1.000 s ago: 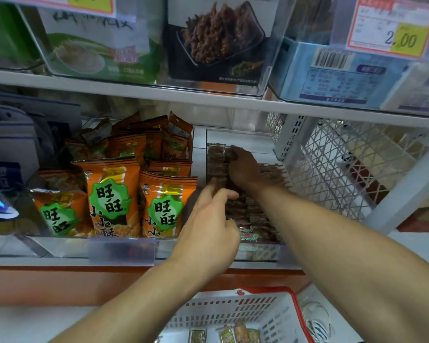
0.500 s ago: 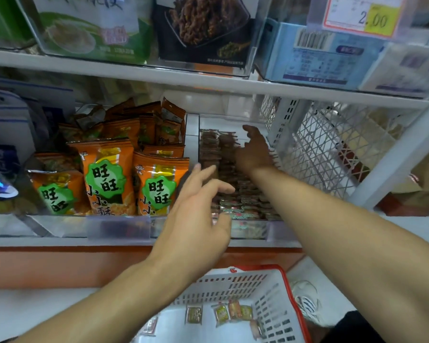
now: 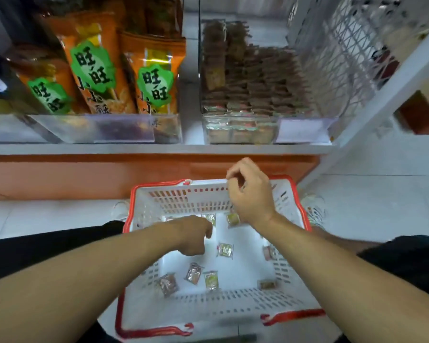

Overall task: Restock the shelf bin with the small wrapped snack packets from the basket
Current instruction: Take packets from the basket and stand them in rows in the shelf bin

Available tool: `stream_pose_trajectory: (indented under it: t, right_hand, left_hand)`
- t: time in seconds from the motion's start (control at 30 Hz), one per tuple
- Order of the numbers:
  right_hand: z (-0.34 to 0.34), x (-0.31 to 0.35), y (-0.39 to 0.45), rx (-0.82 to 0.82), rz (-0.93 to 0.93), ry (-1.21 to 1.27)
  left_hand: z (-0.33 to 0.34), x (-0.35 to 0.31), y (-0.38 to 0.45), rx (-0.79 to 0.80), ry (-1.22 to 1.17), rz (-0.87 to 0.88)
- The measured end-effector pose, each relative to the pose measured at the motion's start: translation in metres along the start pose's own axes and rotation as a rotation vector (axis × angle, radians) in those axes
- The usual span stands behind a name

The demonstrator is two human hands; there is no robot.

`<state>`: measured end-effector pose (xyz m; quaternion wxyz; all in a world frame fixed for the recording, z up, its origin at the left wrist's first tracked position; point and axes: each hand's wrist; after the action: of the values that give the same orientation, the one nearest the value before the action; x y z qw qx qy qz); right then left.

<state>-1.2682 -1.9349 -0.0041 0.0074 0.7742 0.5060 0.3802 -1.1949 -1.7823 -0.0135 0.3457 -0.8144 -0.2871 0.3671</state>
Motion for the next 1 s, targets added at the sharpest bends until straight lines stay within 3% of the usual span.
stream_pose_trajectory:
  t: [0.1, 0.13, 0.23, 0.33, 0.4, 0.5, 0.77, 0.9, 1.0]
  right_hand:
    - [0.034, -0.080, -0.071, 0.897, 0.415, -0.315]
    - [0.038, -0.102, -0.094, 1.111, 0.479, -0.378]
    - [0.048, -0.136, -0.142, 1.333, 0.486, -0.518]
    - [0.066, -0.141, -0.165, 1.538, 0.279, -0.662]
    - [0.074, -0.143, -0.173, 1.612, 0.101, -0.775]
    - [0.075, -0.148, -0.184, 1.717, -0.002, -0.893]
    - [0.074, -0.145, -0.170, 1.827, -0.098, -0.985]
    - [0.084, -0.137, -0.150, 1.571, -0.173, -1.117]
    - [0.090, -0.137, -0.141, 1.450, -0.229, -1.286]
  left_hand:
    - [0.045, 0.036, 0.030, 0.100, -0.006, -0.132]
    - [0.057, 0.049, 0.038, 0.115, -0.005, -0.177]
    - [0.085, 0.082, 0.057, 0.150, -0.035, -0.294]
    - [0.110, 0.102, 0.073, 0.166, 0.027, -0.321]
    - [0.126, 0.109, 0.080, 0.117, 0.068, -0.295]
    - [0.149, 0.113, 0.084, 0.051, 0.087, -0.280]
    - [0.140, 0.110, 0.106, 0.040, -0.122, -0.355]
    - [0.137, 0.107, 0.122, -0.075, -0.389, -0.293]
    - [0.147, 0.101, 0.125, -0.077, -0.288, -0.122]
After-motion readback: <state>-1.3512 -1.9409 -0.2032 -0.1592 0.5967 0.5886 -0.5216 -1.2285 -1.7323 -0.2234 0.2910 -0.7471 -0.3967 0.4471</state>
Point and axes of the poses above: each hand's wrist, its own y-axis towards the middle knuckle, its own z-axis out of the palm, x = y × z, and after that the axes turned 15 degrees about -y, right-handed
